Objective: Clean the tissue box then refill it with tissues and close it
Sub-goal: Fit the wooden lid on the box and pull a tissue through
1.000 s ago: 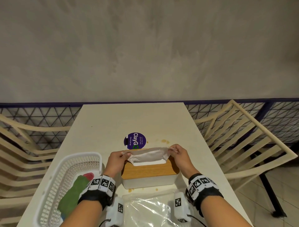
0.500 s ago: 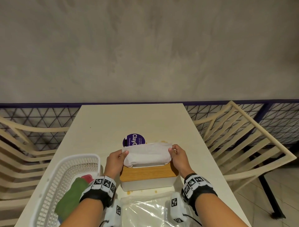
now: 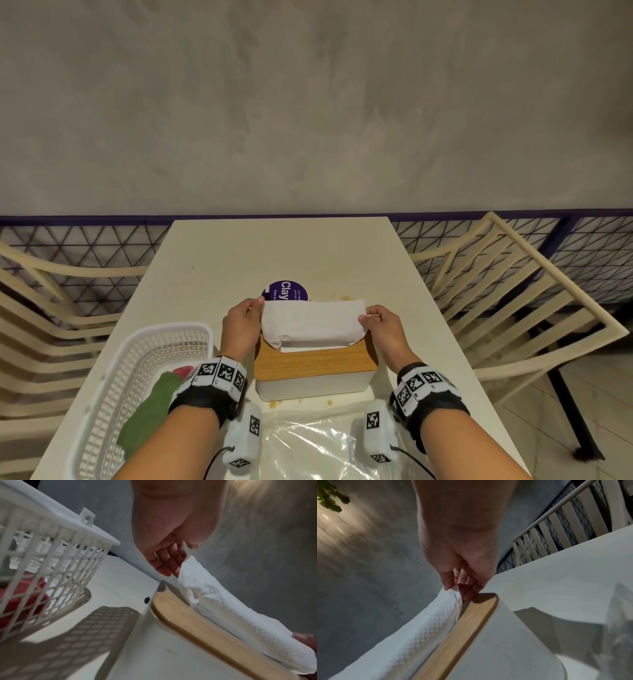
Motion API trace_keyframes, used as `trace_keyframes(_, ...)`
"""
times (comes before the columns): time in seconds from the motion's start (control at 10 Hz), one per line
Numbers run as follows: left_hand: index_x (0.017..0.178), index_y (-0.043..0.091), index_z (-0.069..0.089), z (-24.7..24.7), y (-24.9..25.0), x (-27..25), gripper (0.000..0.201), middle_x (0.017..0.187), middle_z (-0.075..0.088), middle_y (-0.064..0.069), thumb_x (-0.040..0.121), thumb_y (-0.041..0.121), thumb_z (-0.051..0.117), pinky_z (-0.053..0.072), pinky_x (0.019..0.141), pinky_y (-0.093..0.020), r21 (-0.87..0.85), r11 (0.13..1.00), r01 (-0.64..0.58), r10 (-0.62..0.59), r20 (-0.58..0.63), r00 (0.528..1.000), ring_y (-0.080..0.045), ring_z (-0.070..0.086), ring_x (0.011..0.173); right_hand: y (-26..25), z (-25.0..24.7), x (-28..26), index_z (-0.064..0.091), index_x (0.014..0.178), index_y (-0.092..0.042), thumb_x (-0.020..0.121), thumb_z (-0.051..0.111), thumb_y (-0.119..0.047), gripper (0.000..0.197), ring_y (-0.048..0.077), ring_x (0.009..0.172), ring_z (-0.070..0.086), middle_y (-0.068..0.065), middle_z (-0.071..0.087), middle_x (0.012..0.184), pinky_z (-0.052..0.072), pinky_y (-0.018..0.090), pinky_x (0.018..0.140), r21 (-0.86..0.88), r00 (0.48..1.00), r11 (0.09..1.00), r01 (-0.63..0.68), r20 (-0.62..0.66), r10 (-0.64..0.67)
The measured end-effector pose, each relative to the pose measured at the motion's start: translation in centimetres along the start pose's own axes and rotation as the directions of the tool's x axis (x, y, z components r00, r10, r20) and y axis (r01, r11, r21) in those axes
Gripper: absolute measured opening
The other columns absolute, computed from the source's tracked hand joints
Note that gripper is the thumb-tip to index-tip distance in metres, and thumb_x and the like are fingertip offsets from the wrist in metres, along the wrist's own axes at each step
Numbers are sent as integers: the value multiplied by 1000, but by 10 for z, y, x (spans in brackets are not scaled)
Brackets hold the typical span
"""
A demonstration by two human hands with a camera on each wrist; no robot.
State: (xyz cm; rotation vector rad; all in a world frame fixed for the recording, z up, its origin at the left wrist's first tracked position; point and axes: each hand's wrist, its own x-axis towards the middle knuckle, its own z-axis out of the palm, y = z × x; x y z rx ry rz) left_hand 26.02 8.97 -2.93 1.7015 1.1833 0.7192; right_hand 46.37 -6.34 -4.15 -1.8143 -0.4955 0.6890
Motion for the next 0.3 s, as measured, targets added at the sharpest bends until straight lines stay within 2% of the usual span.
trace_keyframes(0.1,99,10,63,-5,6,-4,26,90,67,-6,97,25,42,51,76,-35,-41,999,18,-18,-7,1000,-20,63,78,3,-5,0,62,76,-11,87,57,0,16,18,65,54,4,59,72,47,30,67,76,999,996,-41,-31,44)
trace_keyframes(0.2,98,11,62,-8,-2,-4,21,93,70,-9,95,22,44,53,81,-39,-8,999,54,-54,39,998,-22,65,80,9,-9,-2,64,84,-5,91,57,-8,11,18,57,51,7,57,63,47,35,73,173,999,984,-47,-9,50)
trace_keyframes(0.3,103,15,61,-12,0,-9,19,107,69,-12,94,22,45,49,84,-36,60,997,52,-54,33,998,-24,63,93,3,-12,-5,64,94,-5,95,53,-18,17,18,59,54,10,61,69,48,34,70,134,999,990,-37,0,38)
